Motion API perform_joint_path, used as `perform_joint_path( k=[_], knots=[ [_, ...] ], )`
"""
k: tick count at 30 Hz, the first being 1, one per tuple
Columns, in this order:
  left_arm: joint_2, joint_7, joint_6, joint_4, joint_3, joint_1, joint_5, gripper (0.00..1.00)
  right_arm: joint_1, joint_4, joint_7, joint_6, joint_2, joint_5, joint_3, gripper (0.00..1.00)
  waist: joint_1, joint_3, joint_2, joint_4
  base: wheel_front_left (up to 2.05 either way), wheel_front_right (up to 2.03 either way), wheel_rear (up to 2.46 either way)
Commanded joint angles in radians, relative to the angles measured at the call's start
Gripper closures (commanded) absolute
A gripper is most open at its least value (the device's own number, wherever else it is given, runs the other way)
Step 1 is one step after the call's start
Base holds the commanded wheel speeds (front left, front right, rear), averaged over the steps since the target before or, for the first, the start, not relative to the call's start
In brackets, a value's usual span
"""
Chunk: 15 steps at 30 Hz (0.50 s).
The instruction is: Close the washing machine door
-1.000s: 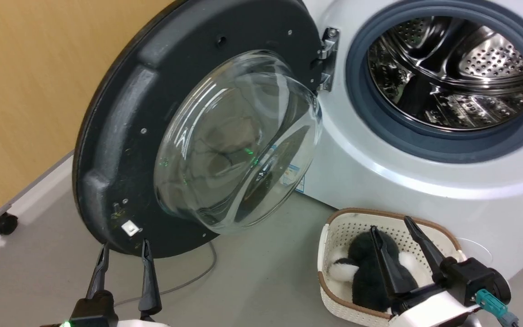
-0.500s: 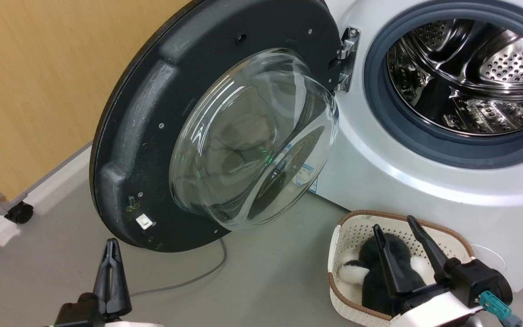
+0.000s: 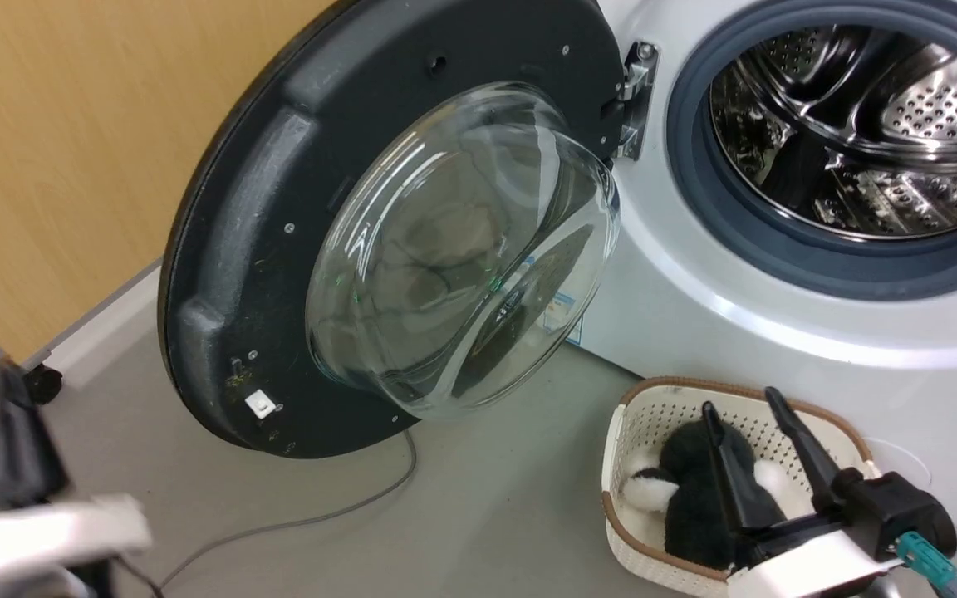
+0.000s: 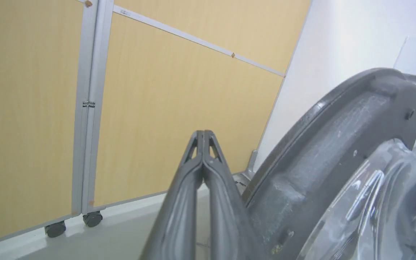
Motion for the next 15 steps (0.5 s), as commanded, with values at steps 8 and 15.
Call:
perform_joint_path(
  k=[8, 15],
  knots=[
    [0.119, 0.164, -0.087, 0.211, 0.165, -0.301, -0.343, 1.00, 0.037, -0.039, -0.004, 0.001, -0.023, 0.000, -0.024, 0.00, 0.0000, 0.041, 0.0000, -0.001, 0.00, 0.00, 0.00],
    [0.154, 0.374, -0.091, 0.456, 0.269, -0.512, -0.643, 1.00, 0.043, -0.058, -0.002, 0.001, -0.034, 0.002, -0.029, 0.00, 0.0000, 0.063, 0.0000, -0.017, 0.00, 0.00, 0.00]
  ],
)
